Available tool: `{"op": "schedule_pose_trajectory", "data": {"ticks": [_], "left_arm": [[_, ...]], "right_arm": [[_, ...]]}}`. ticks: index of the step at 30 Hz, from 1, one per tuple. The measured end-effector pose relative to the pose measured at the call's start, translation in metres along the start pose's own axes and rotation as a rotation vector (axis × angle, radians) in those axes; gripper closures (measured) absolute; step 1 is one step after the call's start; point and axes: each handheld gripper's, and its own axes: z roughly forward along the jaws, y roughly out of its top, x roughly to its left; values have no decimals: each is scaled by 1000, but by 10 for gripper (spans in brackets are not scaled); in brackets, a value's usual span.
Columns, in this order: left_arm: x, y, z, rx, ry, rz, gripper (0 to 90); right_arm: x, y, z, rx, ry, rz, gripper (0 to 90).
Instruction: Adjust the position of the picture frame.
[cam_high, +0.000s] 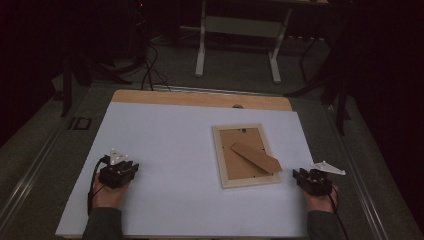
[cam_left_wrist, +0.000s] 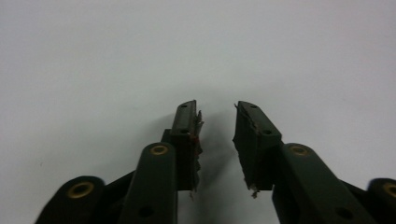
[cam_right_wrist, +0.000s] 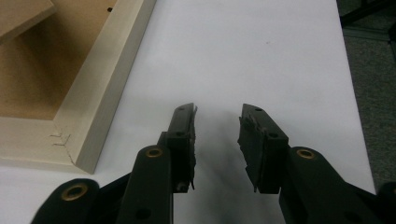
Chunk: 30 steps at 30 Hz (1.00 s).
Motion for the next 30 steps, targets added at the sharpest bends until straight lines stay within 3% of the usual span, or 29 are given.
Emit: {"op": "schedule_pose_trajectory", "data": {"ticks": [4,10,13,17,20,30], "left_arm": [[0,2,-6,-20,-44,1,756],[4,1,-12,-33,-85,1,807],[5,1,-13,-35,-86,-2,898],[4,2,-15,-36,-75,1,900],[4,2,-15,-41,-61,-1,900],[3,1,-15,-47,-28,4,900]], "right_arm": [[5,0,1,6,1,-33,675],[6,4,-5,-27,-3,-31,720],[6,3,-5,-20,4,-27,732],[6,3,-5,-19,14,-19,773],[9,6,-7,-29,28,-30,896],[15,12,-9,-12,39,-61,900]]}}
